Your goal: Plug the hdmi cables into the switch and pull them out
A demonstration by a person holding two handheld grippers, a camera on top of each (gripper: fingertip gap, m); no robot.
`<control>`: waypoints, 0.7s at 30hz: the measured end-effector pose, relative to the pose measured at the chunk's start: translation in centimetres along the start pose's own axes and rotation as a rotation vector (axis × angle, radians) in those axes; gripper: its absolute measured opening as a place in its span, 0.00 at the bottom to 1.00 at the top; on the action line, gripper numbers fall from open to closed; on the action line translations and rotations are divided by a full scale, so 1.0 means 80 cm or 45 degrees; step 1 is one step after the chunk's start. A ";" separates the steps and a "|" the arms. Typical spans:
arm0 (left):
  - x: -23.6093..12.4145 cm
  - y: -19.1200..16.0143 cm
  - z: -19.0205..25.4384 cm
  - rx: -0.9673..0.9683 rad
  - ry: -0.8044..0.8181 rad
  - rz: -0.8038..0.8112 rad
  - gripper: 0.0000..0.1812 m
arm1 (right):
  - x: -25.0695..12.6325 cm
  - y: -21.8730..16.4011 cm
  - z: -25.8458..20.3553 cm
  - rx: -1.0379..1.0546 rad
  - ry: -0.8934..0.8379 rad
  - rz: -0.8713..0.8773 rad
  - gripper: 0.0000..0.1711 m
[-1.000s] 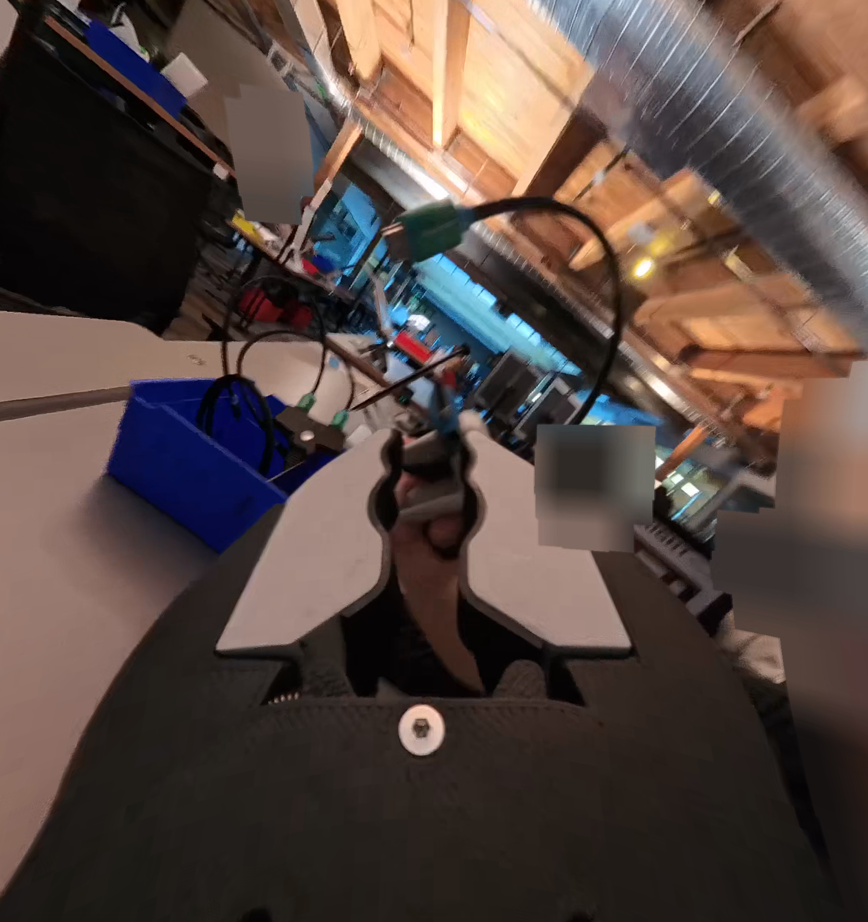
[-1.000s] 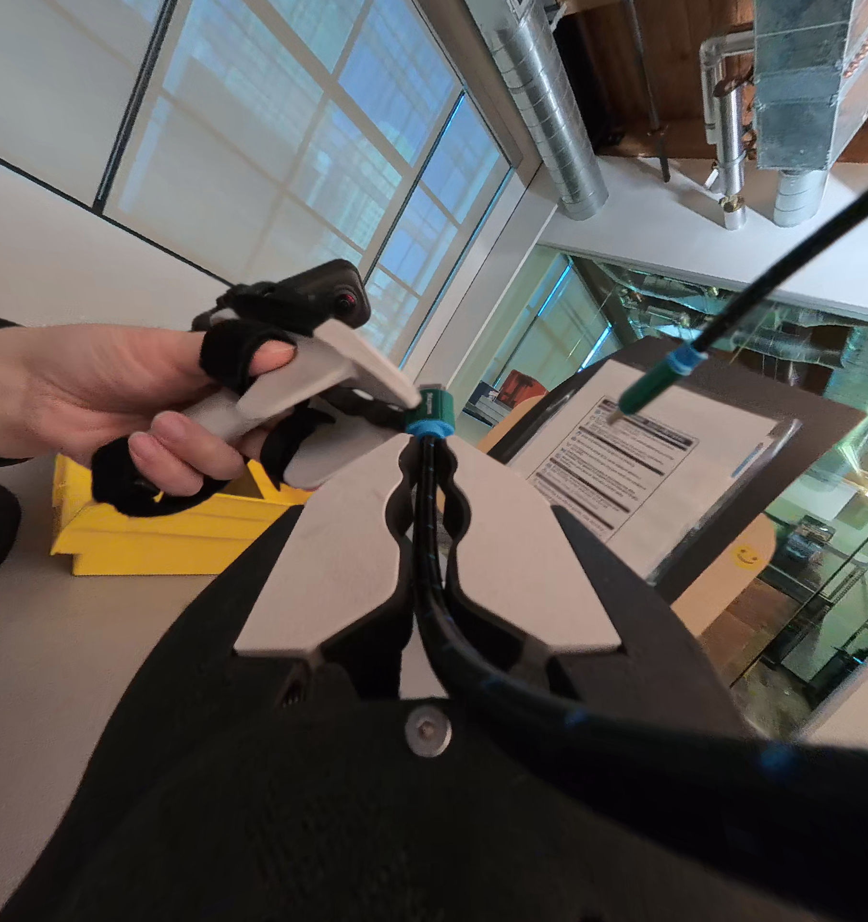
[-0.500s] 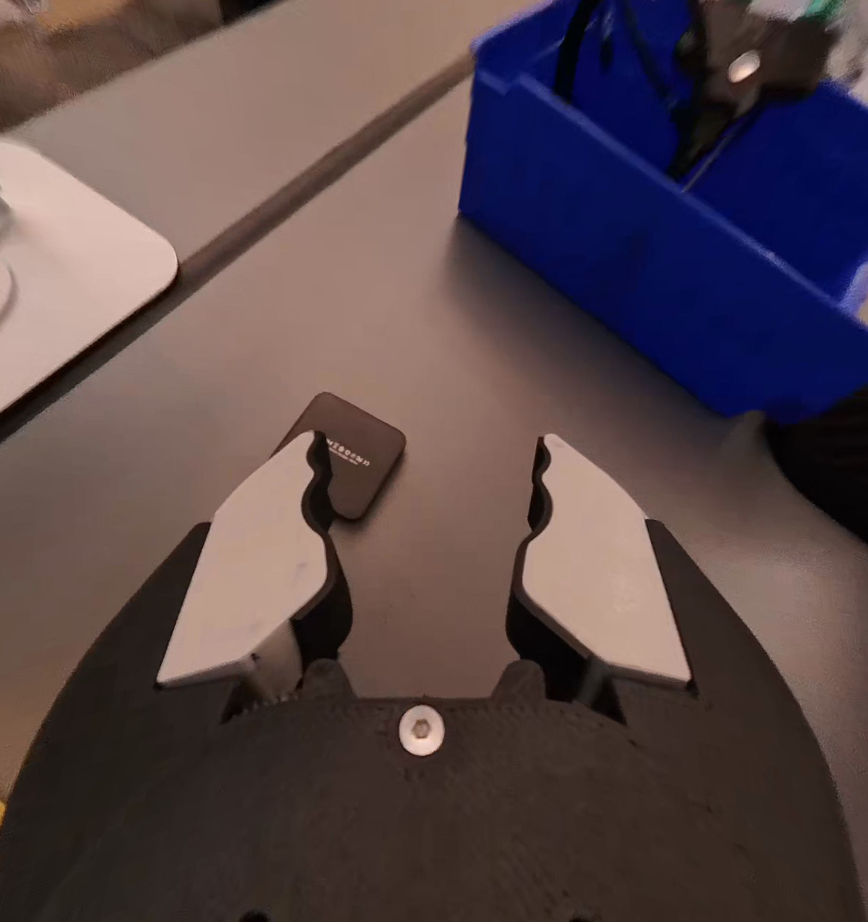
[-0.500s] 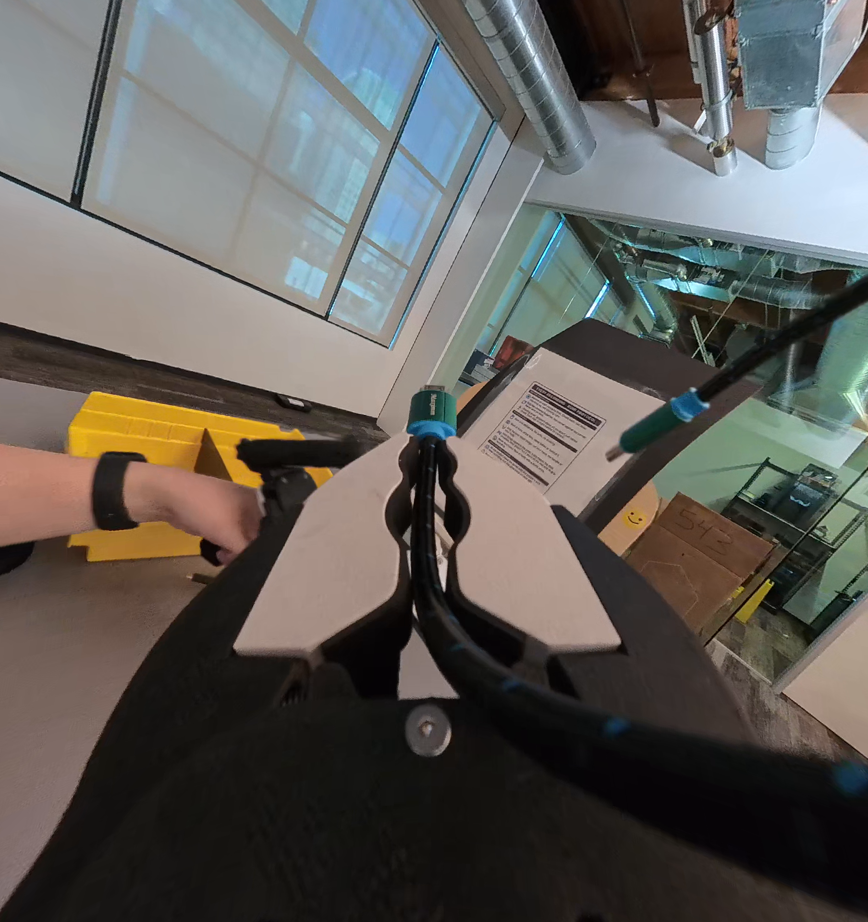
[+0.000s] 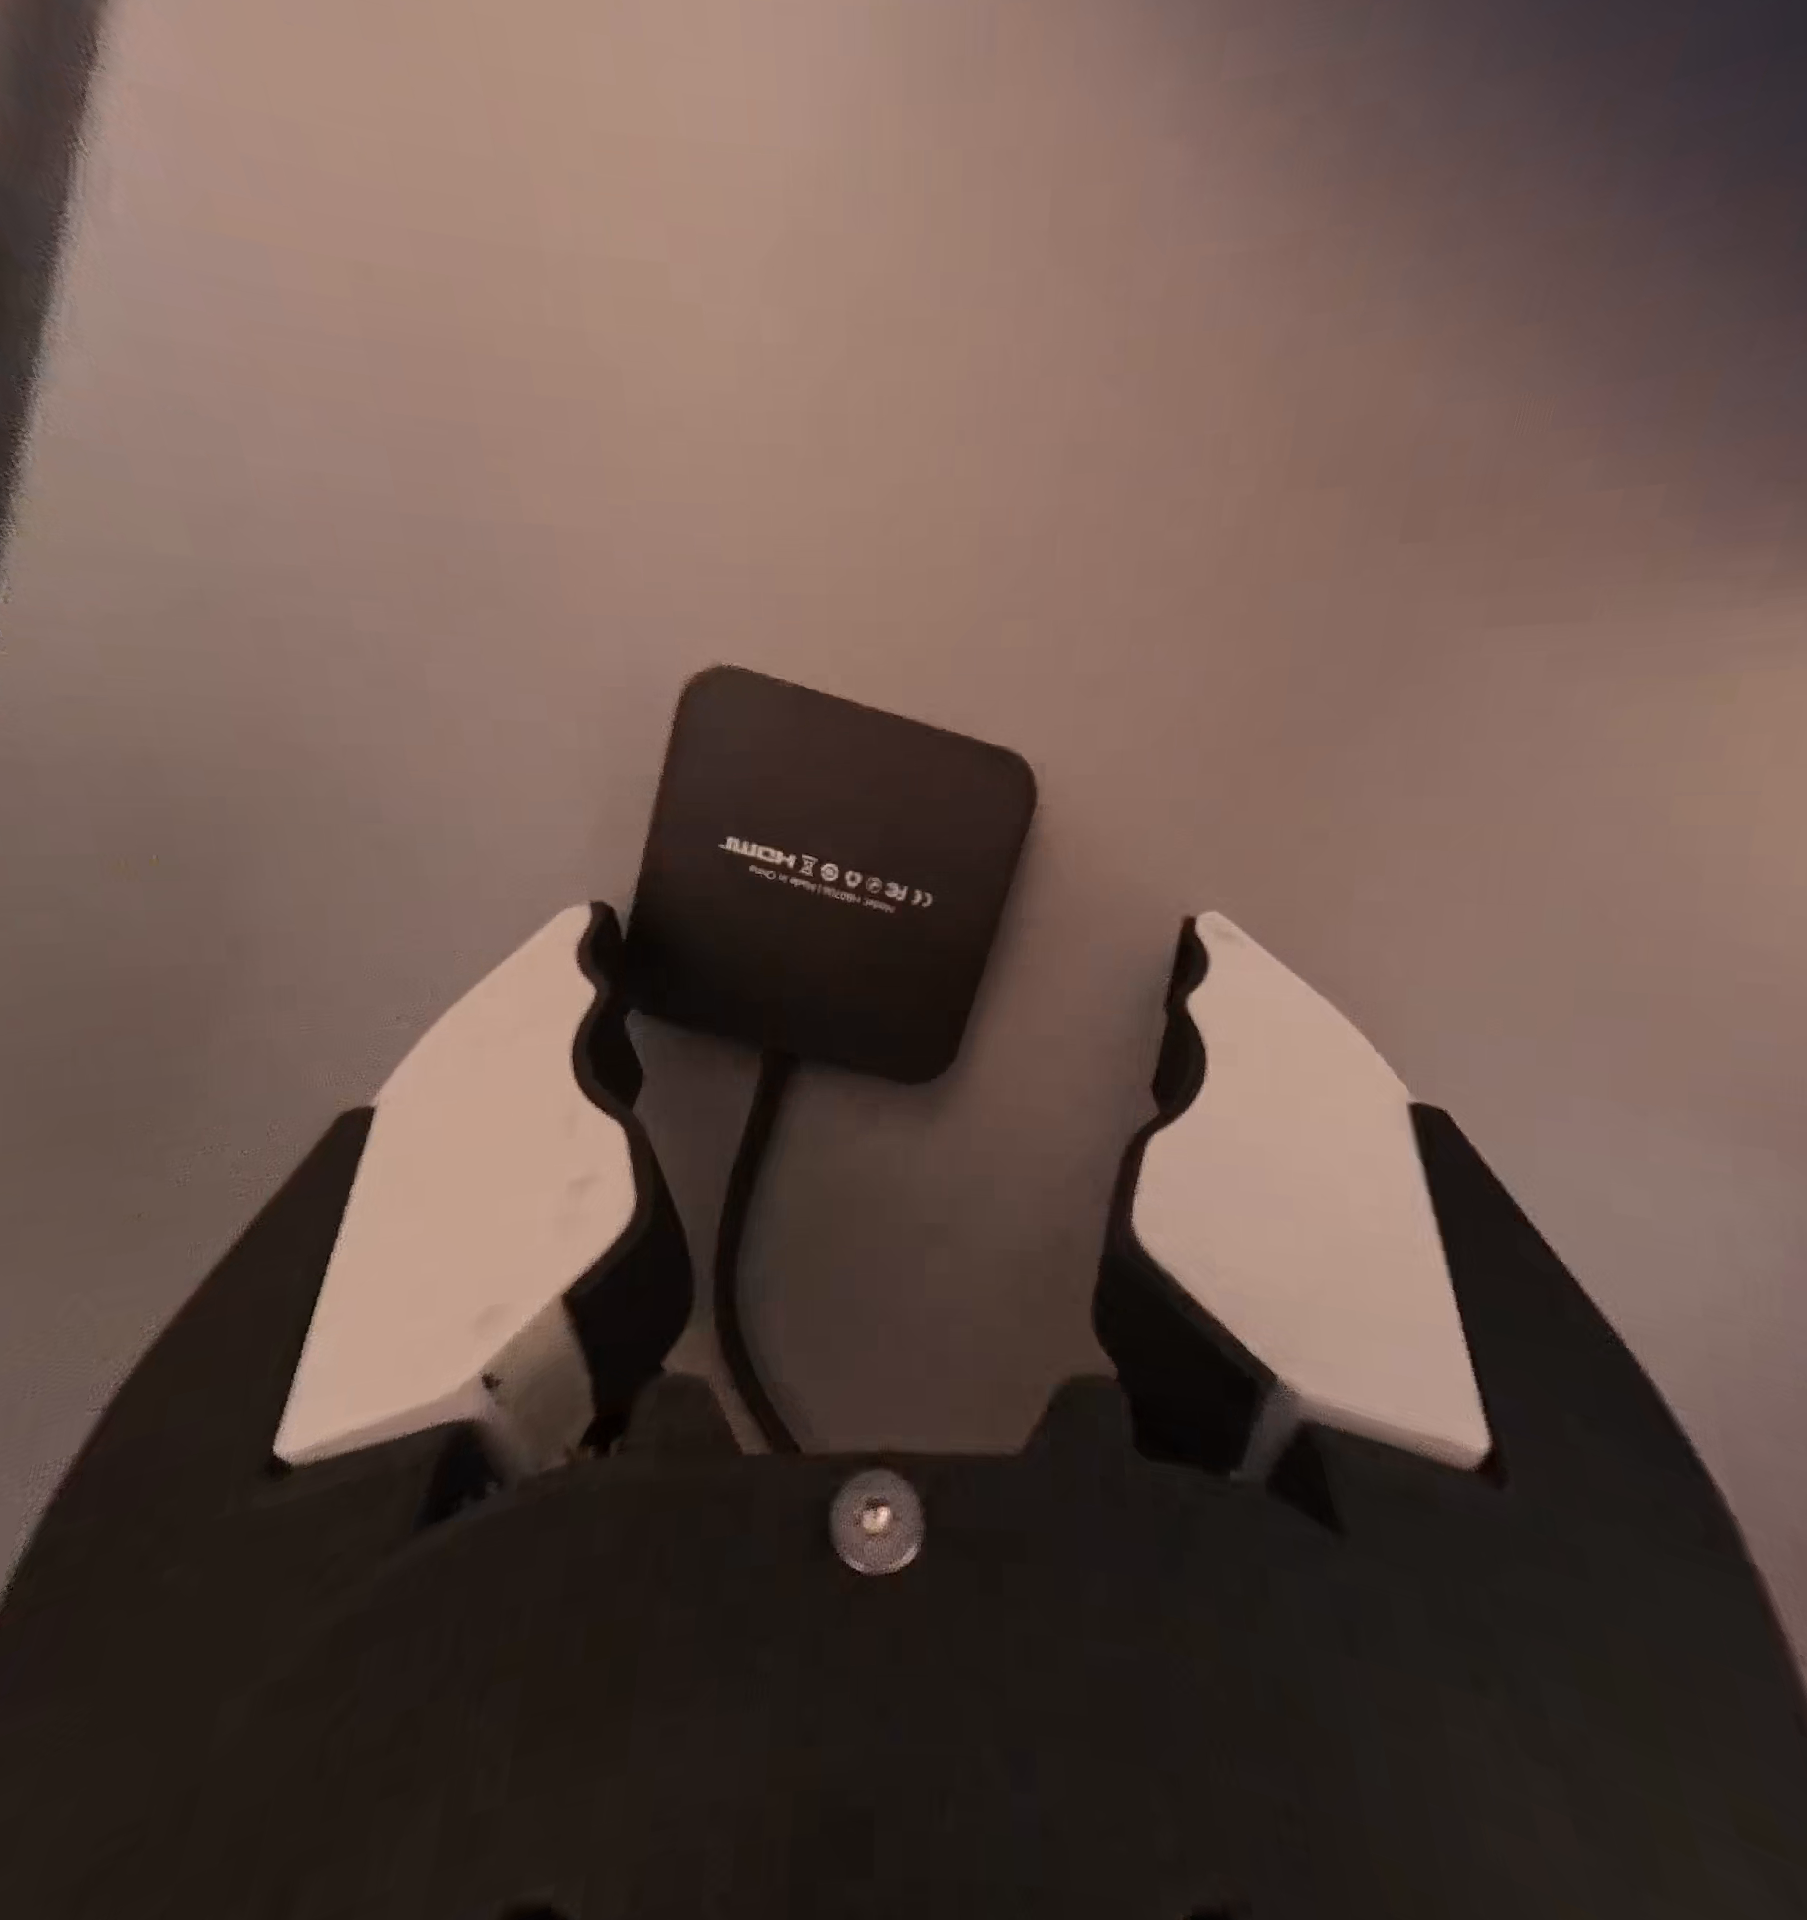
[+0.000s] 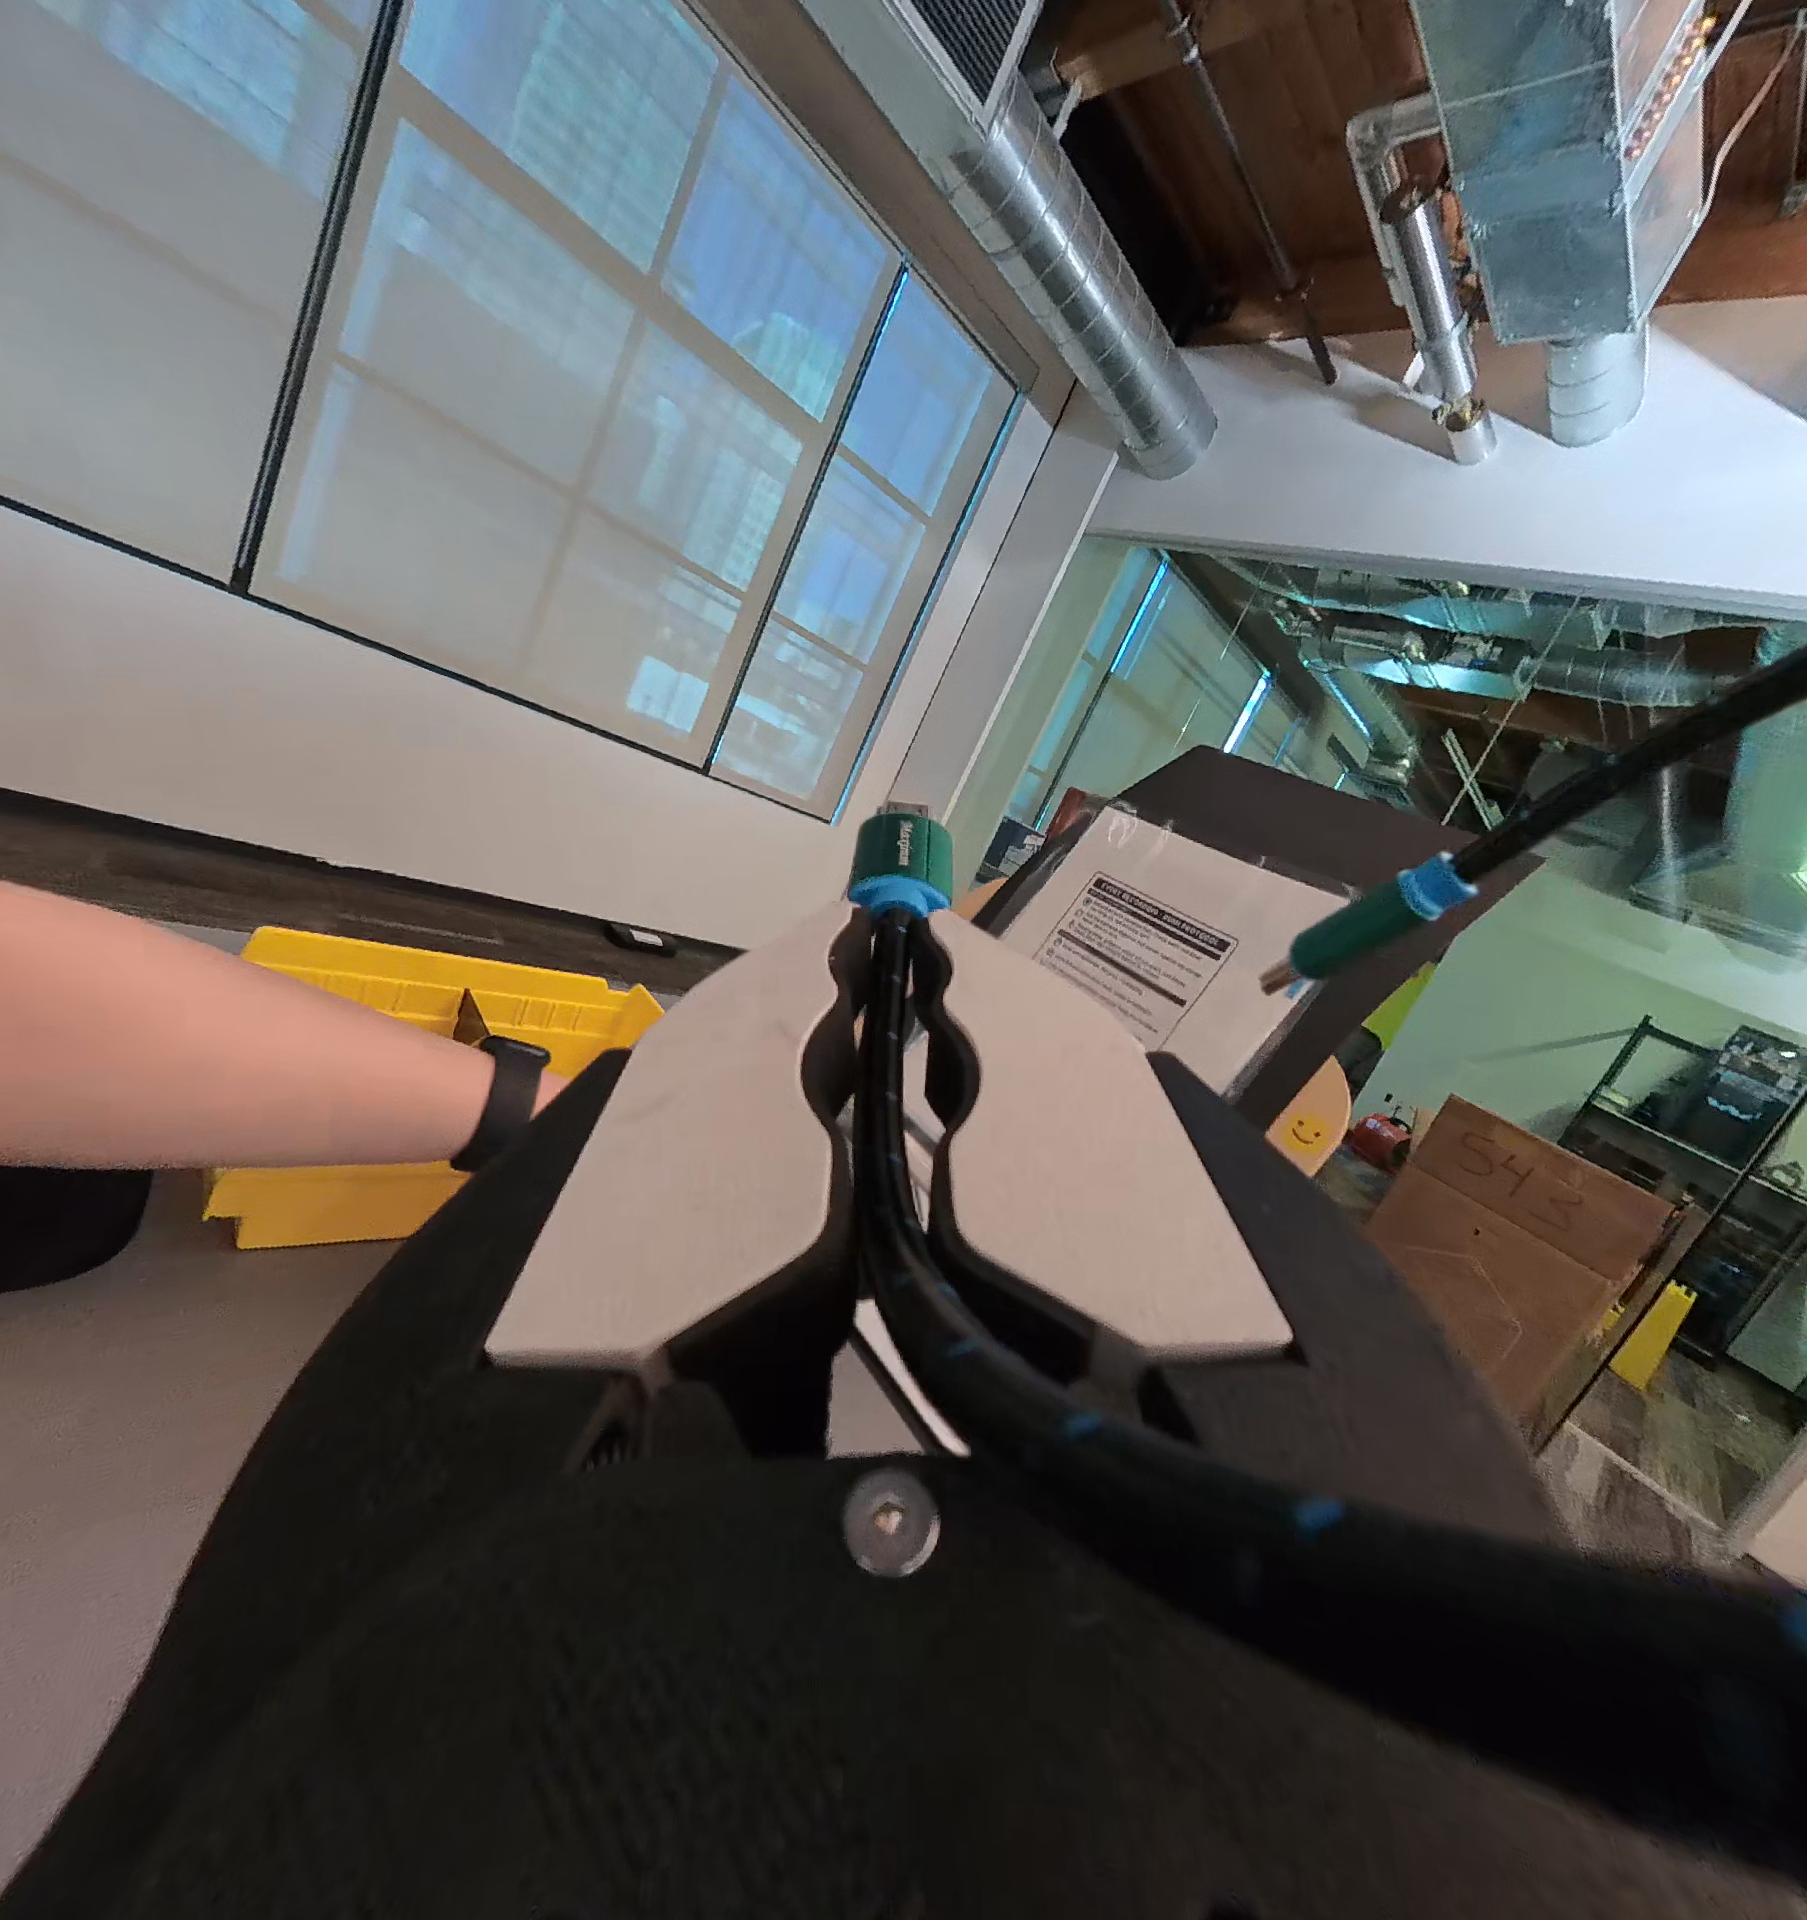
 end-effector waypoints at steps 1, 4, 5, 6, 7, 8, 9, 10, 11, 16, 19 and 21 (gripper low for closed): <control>0.003 -0.005 0.000 -0.008 -0.005 -0.024 0.55 | 0.000 0.001 -0.001 0.002 0.008 0.006 0.05; 0.005 -0.016 0.001 0.033 0.041 -0.050 0.49 | -0.001 0.002 0.000 0.010 0.013 0.004 0.05; 0.004 -0.020 0.004 0.030 0.047 -0.065 0.49 | -0.002 0.004 0.001 0.011 0.012 0.011 0.05; 0.002 -0.023 0.008 0.019 0.053 -0.087 0.47 | -0.002 0.005 0.002 0.016 0.010 0.019 0.05; -0.001 -0.026 0.012 0.006 0.059 -0.109 0.43 | -0.003 0.007 0.002 0.024 0.009 0.027 0.05; -0.003 -0.030 0.016 -0.007 0.064 -0.128 0.40 | -0.004 0.008 0.003 0.030 0.009 0.034 0.05; -0.006 -0.032 0.022 -0.025 0.065 -0.144 0.36 | -0.006 0.010 0.003 0.034 0.009 0.041 0.05; -0.007 -0.035 0.027 -0.042 0.074 -0.160 0.36 | -0.007 0.012 0.004 0.035 0.006 0.047 0.05; -0.008 -0.036 0.031 -0.060 0.094 -0.162 0.36 | -0.008 0.014 0.004 0.034 0.003 0.055 0.05; -0.004 -0.031 0.041 -0.179 0.154 -0.066 0.38 | -0.007 0.011 0.004 0.043 0.008 0.043 0.05; -0.001 -0.029 0.038 -0.223 0.176 -0.027 0.43 | -0.001 0.000 0.002 0.046 0.016 0.004 0.05; 0.000 -0.027 0.039 -0.232 0.180 0.007 0.42 | 0.003 -0.007 -0.001 0.048 0.026 -0.027 0.05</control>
Point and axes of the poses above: each gripper's, where its closed fingertips meet, x out along the fingers, y out of its top, z = x × y across the jaws, the point moved 2 cm from there along -x, back along the fingers, and after that the axes turned 6 degrees about z, right-handed, at the moved point
